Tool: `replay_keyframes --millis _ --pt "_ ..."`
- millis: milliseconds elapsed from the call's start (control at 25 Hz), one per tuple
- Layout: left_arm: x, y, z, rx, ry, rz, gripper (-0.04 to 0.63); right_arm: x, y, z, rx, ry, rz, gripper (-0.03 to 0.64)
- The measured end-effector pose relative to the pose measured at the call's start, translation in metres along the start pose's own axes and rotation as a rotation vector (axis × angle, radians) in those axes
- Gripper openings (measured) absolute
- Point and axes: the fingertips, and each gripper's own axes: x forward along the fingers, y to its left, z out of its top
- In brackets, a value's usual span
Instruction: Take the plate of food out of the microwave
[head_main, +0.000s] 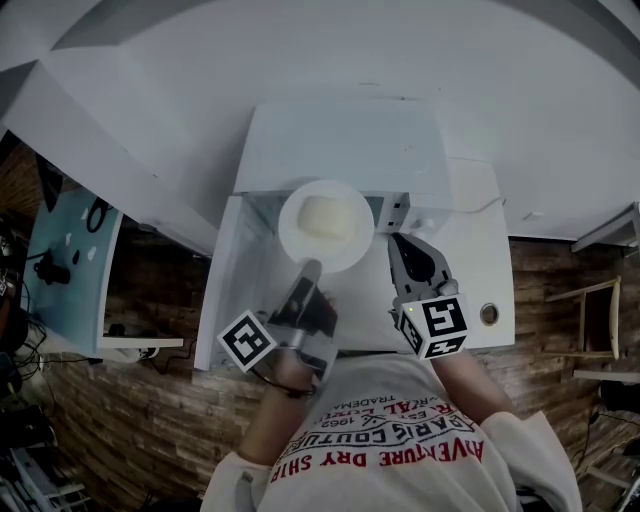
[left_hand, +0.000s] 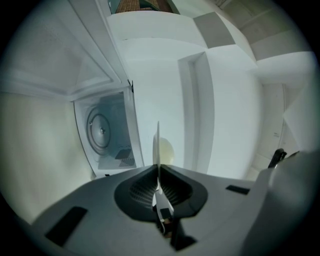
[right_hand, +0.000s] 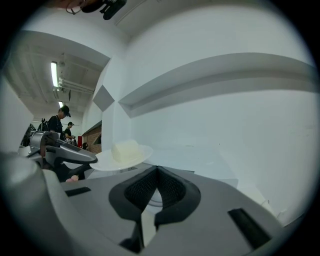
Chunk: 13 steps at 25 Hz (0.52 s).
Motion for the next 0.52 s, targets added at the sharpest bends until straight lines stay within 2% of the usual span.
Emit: replay_keyframes --millis 520 --pt "0.0102 0.0034 0.0031 0.023 0.013 -0.003 0.017 0.0078 -0.0049 -0.0030 -0.001 0.012 -0.004 0.012"
